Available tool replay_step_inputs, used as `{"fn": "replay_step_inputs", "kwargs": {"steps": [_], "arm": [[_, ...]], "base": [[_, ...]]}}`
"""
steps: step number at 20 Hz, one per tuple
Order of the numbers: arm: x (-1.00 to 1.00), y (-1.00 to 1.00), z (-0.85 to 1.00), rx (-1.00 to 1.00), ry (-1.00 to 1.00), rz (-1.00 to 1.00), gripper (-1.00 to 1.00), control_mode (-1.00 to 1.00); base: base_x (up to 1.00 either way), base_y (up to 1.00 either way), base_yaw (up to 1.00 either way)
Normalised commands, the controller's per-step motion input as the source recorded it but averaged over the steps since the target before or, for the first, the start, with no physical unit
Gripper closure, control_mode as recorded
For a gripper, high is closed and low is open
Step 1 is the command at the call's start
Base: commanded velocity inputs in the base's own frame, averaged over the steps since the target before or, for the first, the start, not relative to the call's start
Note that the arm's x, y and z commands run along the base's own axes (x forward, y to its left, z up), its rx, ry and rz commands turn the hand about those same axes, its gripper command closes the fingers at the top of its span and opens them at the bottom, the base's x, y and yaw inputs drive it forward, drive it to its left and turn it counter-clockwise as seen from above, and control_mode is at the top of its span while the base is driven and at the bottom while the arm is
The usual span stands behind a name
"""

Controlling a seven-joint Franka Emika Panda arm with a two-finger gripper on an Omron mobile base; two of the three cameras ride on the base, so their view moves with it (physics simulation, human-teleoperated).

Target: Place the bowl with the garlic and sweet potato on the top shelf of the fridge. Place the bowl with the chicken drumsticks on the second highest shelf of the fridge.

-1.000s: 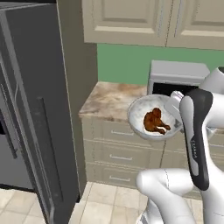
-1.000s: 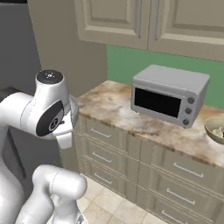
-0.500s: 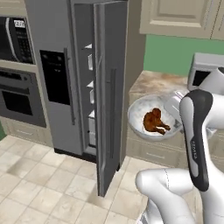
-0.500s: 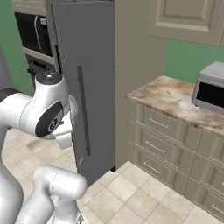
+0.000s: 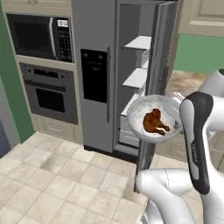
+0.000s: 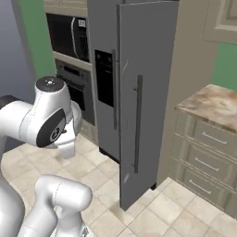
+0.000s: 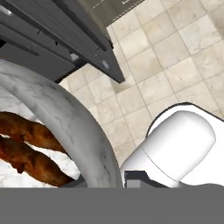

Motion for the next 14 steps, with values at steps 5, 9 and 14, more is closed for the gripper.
{"fn": "replay_step_inputs", "kwargs": {"steps": [5, 9, 14], "arm": [[0.00, 0.00, 0.00, 0.00, 0.00, 0.00, 1.00, 1.00], [0.00, 0.00, 0.00, 0.00, 0.00, 0.00, 1.00, 1.00], [0.00, 0.00, 0.00, 0.00, 0.00, 0.00, 1.00, 1.00]], "base": [[0.80, 1.00, -0.06], [0.80, 1.00, -0.36], [0.90, 0.93, -0.59]]}}
